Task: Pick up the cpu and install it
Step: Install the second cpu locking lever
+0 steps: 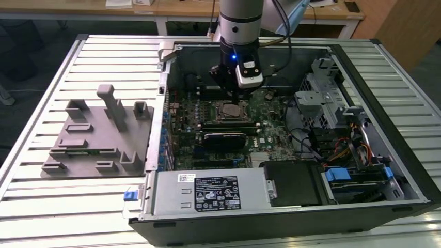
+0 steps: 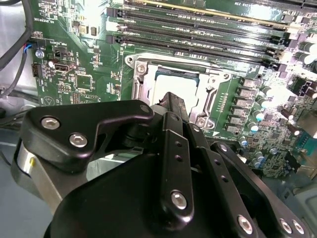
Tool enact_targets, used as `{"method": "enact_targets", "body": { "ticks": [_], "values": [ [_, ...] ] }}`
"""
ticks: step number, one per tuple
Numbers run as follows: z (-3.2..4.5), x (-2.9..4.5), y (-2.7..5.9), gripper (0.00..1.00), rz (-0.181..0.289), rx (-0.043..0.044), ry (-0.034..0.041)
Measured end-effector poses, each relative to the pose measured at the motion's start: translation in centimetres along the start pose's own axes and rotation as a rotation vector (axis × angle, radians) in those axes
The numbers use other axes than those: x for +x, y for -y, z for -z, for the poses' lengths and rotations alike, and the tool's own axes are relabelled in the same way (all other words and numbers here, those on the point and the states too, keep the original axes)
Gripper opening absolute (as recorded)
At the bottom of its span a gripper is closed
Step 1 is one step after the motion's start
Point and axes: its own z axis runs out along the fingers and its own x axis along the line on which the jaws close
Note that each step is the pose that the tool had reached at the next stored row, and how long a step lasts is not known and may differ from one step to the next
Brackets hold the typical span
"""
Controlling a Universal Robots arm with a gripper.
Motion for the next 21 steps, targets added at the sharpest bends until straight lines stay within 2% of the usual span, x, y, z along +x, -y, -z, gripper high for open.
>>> {"method": "enact_targets", "body": {
  "ticks": [7, 12, 14, 21],
  "values": [
    [-0.03, -0.26, 0.63, 0.11, 0.0, -0.0002, 0.0],
    [-0.06, -0.58, 1.4, 0.11, 0.0, -0.0002, 0.0],
    [-0.1, -0.91, 2.22, 0.11, 0.0, -0.0002, 0.0],
    [-0.3, -1.29, 3.19, 0.11, 0.001, -0.0002, 0.0]
  ]
}}
